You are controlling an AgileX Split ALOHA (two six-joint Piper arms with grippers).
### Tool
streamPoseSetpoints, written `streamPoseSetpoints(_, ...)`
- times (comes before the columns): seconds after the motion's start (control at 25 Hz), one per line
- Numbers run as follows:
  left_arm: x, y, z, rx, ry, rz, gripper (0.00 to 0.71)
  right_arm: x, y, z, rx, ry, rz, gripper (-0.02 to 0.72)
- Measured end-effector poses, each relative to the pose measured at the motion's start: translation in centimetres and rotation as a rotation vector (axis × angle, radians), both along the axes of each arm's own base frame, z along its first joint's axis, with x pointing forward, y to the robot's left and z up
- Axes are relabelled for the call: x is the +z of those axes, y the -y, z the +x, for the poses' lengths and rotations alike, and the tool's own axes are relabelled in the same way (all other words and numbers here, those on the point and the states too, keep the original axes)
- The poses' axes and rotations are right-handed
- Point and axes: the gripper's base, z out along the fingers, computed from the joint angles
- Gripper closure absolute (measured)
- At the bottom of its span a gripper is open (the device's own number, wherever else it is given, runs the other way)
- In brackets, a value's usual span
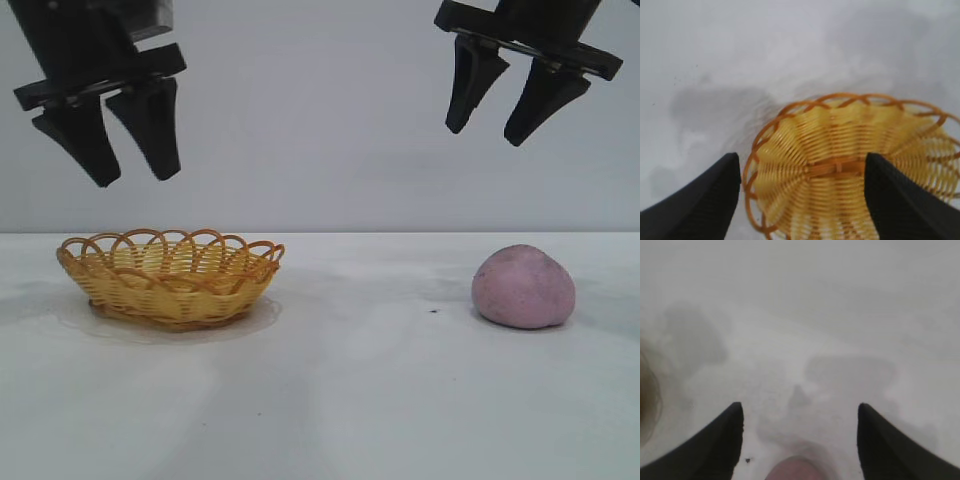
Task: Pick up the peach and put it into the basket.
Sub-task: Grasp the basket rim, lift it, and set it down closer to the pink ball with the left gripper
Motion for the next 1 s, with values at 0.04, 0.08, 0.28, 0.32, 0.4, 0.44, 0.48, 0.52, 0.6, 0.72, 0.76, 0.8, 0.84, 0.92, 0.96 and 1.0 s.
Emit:
streamPoseSetpoints(0.04,-0.2,-0.1,0.2,-0.016,-0.016,0.023,0.251,0.0,0.0,0.0,0.001,-0.001,-0.002,0.280)
streamPoseSetpoints(0.08,-0.4,-0.1,0.4,-0.031,-0.035,0.045,0.251,0.0,0.0,0.0,0.001,-0.002,-0.002,0.280)
streamPoseSetpoints(0.28,-0.5,-0.2,1.6,-0.071,-0.056,0.115,0.251,0.0,0.0,-0.1,0.005,-0.008,-0.006,0.280)
streamPoseSetpoints(0.32,-0.4,-0.2,1.8,-0.074,-0.051,0.120,0.251,0.0,0.0,-0.1,0.006,-0.007,-0.007,0.280)
streamPoseSetpoints(0.4,-0.5,-0.2,2.1,-0.079,-0.050,0.132,0.251,-0.1,0.1,-0.1,0.009,-0.006,-0.011,0.280)
streamPoseSetpoints(0.44,-0.8,-0.2,2.2,-0.082,-0.062,0.137,0.251,-0.1,0.1,-0.1,0.011,-0.005,-0.014,0.280)
streamPoseSetpoints(0.48,-1.0,-0.2,2.3,-0.084,-0.073,0.140,0.251,-0.1,0.1,-0.1,0.011,-0.007,-0.014,0.280)
streamPoseSetpoints(0.52,-1.4,-0.1,2.4,-0.089,-0.092,0.144,0.251,-0.1,0.1,-0.1,0.012,-0.007,-0.016,0.280)
streamPoseSetpoints(0.6,-2.1,0.0,2.6,-0.093,-0.127,0.150,0.251,-0.1,0.1,-0.1,0.012,-0.007,-0.016,0.280)
streamPoseSetpoints(0.72,-3.3,0.0,3.0,-0.102,-0.162,0.169,0.251,-0.1,0.1,-0.1,0.013,-0.006,-0.018,0.280)
streamPoseSetpoints(0.76,-3.5,0.0,3.1,-0.104,-0.163,0.174,0.251,-0.1,0.1,-0.1,0.013,-0.008,-0.018,0.280)
streamPoseSetpoints(0.8,-3.8,0.0,3.3,-0.106,-0.171,0.179,0.251,-0.1,0.1,-0.1,0.015,-0.011,-0.020,0.280)
streamPoseSetpoints(0.84,-4.1,0.0,3.4,-0.106,-0.174,0.180,0.251,-0.1,0.1,-0.1,0.016,-0.013,-0.020,0.280)
streamPoseSetpoints(0.92,-4.5,0.0,3.6,-0.108,-0.182,0.184,0.251,-0.1,0.1,-0.2,0.018,-0.018,-0.021,0.280)
streamPoseSetpoints(0.96,-4.6,0.1,3.7,-0.108,-0.182,0.184,0.251,-0.1,0.1,-0.2,0.019,-0.019,-0.023,0.280)
streamPoseSetpoints(1.0,-4.8,0.1,3.7,-0.108,-0.187,0.185,0.251,-0.1,0.1,-0.2,0.019,-0.019,-0.023,0.280)
